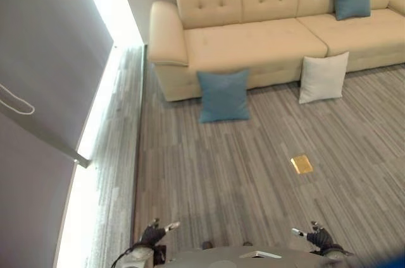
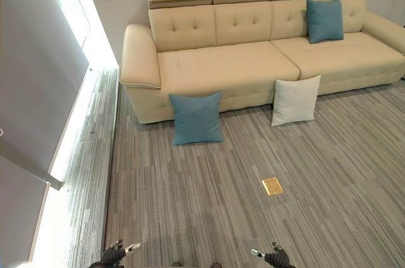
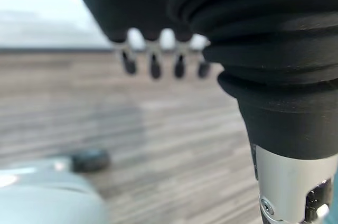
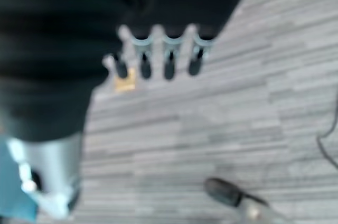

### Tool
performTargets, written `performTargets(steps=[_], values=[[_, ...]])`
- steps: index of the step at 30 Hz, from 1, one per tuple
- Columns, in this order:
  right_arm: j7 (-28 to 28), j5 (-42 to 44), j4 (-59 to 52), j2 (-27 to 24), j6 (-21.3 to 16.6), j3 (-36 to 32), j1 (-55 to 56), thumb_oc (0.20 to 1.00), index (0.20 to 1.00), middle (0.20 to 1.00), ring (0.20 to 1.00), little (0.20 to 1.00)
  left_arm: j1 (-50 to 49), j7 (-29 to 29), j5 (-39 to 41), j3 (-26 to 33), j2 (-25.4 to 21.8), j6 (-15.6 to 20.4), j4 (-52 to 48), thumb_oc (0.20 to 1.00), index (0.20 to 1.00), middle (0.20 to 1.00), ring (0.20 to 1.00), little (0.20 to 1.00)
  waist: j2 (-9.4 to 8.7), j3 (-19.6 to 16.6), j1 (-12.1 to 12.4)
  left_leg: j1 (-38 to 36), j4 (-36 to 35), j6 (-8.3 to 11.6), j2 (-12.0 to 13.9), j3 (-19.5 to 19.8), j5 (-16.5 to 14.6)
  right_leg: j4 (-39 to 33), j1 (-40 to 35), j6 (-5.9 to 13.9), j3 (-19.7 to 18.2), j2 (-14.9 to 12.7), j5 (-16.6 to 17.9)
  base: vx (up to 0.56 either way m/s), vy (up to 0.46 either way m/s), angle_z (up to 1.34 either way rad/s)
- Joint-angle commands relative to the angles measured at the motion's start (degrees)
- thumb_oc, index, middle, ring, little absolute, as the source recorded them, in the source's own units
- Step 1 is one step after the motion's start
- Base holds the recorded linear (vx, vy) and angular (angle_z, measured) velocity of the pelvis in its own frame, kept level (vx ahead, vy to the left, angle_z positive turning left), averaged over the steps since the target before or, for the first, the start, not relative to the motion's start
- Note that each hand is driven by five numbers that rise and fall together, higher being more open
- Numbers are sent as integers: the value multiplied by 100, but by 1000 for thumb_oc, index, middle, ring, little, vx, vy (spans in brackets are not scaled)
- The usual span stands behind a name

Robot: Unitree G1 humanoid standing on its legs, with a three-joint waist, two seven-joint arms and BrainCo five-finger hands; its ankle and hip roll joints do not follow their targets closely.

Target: Pick up all the scattered cushions and arrange them neatly on the sofa.

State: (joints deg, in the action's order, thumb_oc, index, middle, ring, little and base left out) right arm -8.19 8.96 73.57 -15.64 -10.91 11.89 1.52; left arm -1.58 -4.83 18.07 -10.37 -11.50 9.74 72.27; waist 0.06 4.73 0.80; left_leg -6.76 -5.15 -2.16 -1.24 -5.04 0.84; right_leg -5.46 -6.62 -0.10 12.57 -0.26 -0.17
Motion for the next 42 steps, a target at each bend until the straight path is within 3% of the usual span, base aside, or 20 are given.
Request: performTargets(steps=[1, 18, 29, 34, 39, 42], values=[[-77, -132, 63, 35, 7, 80, -313, 1000, 1000, 1000, 1000, 1000, 424, 67, -198, 197, 127, 35, 142, 1000, 1000, 1000, 1000, 1000, -182, 85, 16, 43, 15, 436, 93, 105, -84, 46, -215, 629, 62, -466, 105, 0, 0, 0], [-53, -225, 147, 72, 110, 163, -373, 1000, 1000, 1000, 1000, 1000, 494, 40, -482, 110, 101, -12, 210, 1000, 1000, 1000, 1000, 1000, -203, 128, 21, 31, 15, 408, 77, 119, -120, 46, -216, 636, 35, -474, 91, 0, 0, 0], [11, -165, 75, 101, 123, 219, -448, 1000, 1000, 1000, 1000, 1000, 511, 68, -410, 66, 67, 6, 162, 1000, 1000, 1000, 1000, 1000, -290, 204, 145, 20, 108, 223, -38, 99, -236, 88, -196, 689, -173, -583, 149, 43, 51, -3], [12, -175, 49, 87, 133, 244, -545, 1000, 1000, 1000, 1000, 1000, 560, 50, -378, 28, 43, 20, 128, 1000, 1000, 1000, 1000, 1000, -285, 280, 204, 142, 265, 89, -109, 130, -336, 609, 129, 746, -319, -695, 121, 14, 90, -11], [43, -165, -102, 91, 137, 315, -637, 1000, 1000, 1000, 1000, 1000, 682, 93, -294, -37, -24, 50, 23, 1000, 1000, 1000, 1000, 1000, -215, 551, 144, 132, 397, -170, -233, 325, -468, 2275, 1001, 843, -585, -835, 373, 74, 157, -17], [43, -205, -115, 87, 159, 379, -651, 1000, 1000, 1000, 1000, 1000, 749, 79, -228, -51, -41, 72, -57, 1000, 1000, 1000, 1000, 1000, -198, 572, 123, -59, 290, -144, -239, 309, -546, 2018, 1256, 775, -391, -719, 277, 152, 20, 12]])
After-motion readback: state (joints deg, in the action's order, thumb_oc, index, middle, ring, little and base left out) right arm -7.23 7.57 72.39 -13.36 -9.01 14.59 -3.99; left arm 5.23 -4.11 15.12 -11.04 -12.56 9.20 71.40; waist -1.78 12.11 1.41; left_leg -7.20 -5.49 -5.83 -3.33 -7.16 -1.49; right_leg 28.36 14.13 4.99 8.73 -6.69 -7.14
